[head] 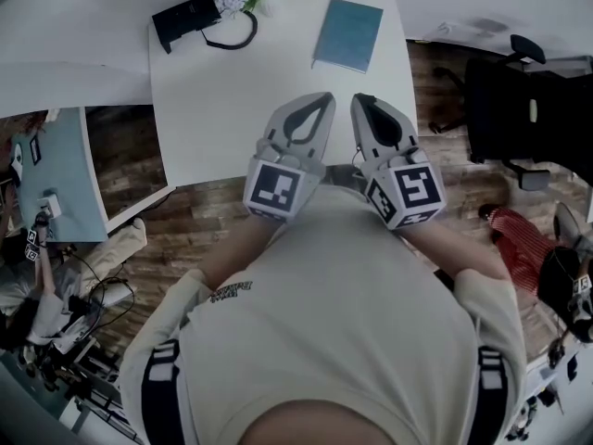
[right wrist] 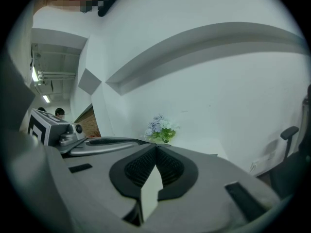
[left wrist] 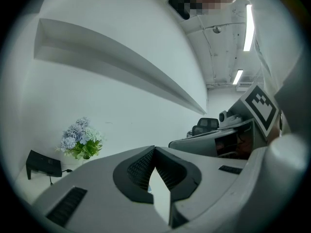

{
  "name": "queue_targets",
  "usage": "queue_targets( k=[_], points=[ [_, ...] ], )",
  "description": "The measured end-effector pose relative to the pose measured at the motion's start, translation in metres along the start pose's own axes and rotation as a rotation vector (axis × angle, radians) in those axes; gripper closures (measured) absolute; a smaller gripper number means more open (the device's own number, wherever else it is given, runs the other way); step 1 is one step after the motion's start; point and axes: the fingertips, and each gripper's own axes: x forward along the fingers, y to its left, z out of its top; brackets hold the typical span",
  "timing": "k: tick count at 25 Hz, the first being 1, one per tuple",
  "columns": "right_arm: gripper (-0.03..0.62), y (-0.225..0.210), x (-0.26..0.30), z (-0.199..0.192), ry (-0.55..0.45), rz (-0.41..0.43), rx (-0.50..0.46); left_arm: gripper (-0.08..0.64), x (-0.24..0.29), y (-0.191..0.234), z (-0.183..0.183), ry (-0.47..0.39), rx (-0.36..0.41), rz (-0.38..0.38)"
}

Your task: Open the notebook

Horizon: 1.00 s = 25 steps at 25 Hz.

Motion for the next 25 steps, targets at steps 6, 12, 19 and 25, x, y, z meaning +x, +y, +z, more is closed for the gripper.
queue_targets(
  k=[6, 12, 19, 25],
  points=[
    [0.589, -0.01, 0.006, -0.007, 0.025, -0.013, 0.016, 0.548, 0.012, 0.004, -0.004, 0.016, -0.017, 0.001],
    [0.588, -0.036, 0.022, -0.012, 0.046, -0.061, 0.025, 0.548, 0.037, 0.018, -0.017, 0.041, -0.025, 0.005],
    [0.525, -0.08, 0.061, -0.033, 0.112, -0.141, 0.072, 0.548, 0.082, 0.045, -0.057, 0.127, -0.038, 0.006],
    [0.446, -0.12, 0.095, -0.074, 0.196, -0.202, 0.104, 0.548, 0.126, 0.068, -0.101, 0.22, -0.055, -0.002]
  ],
)
